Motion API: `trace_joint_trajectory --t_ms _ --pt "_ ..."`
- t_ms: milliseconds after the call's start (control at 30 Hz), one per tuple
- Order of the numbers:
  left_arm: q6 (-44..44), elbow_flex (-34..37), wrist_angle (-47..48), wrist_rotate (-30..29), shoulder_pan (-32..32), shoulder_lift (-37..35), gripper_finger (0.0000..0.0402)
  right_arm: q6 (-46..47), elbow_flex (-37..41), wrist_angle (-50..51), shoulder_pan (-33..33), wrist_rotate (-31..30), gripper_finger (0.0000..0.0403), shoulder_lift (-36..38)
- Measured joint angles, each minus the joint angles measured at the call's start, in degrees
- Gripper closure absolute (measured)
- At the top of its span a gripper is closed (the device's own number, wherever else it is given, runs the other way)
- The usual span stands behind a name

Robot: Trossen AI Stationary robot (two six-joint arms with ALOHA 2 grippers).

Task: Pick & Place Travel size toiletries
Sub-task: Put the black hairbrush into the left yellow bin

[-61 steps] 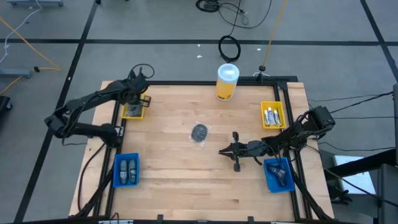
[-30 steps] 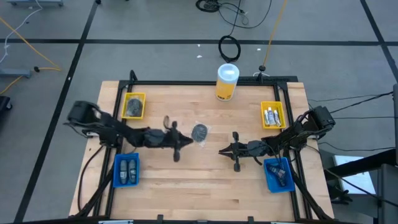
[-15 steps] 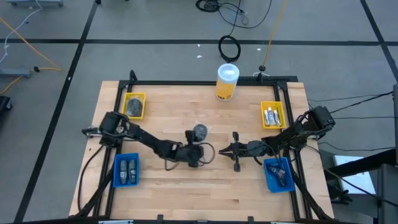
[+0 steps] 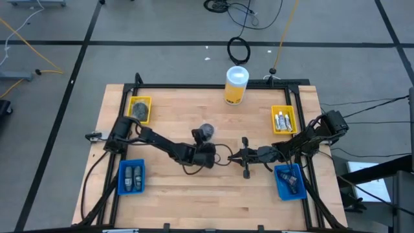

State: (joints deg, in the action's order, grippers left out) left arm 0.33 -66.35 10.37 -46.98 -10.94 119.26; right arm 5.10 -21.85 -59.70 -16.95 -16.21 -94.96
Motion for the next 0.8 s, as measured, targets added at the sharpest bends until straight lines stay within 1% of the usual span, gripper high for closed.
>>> trace_joint_trajectory --t_ms 133,267,467,633,667,767,800 --pt "-3.92 0.02 4.09 0.15 0.94 0.0 0.0244 0.17 0.0 0.0 0.0 0.02 0.0383 0.0" --pt "-5.68 0.07 6.87 0.45 1.97 0.05 0.0292 0.2 -0.01 0.0 0.0 0.01 0.0383 0.0" --pt "-9.98 0.13 10.89 1.03 3.68 0.07 0.0388 0.22 0.0 0.0 0.0 0.03 0.0383 0.0" --pt "-11.4 0.21 11.13 1.5 2.33 -0.47 0.04 0.2 -0.01 0.0 0.0 0.02 0.0383 0.0" --pt "-11.43 0.24 10.64 2.74 1.71 -0.89 0.04 0.21 0.0 0.0 0.0 0.02 0.0383 0.0" --pt "-10.52 0.47 10.16 10.24 -1.2 -2.92 0.0401 0.2 -0.01 0.0 0.0 0.02 0.0383 0.0" --pt "-10.16 0.55 10.22 11.28 -2.22 -3.65 0.0401 0.2 0.0 0.0 0.0 0.02 0.0383 0.0"
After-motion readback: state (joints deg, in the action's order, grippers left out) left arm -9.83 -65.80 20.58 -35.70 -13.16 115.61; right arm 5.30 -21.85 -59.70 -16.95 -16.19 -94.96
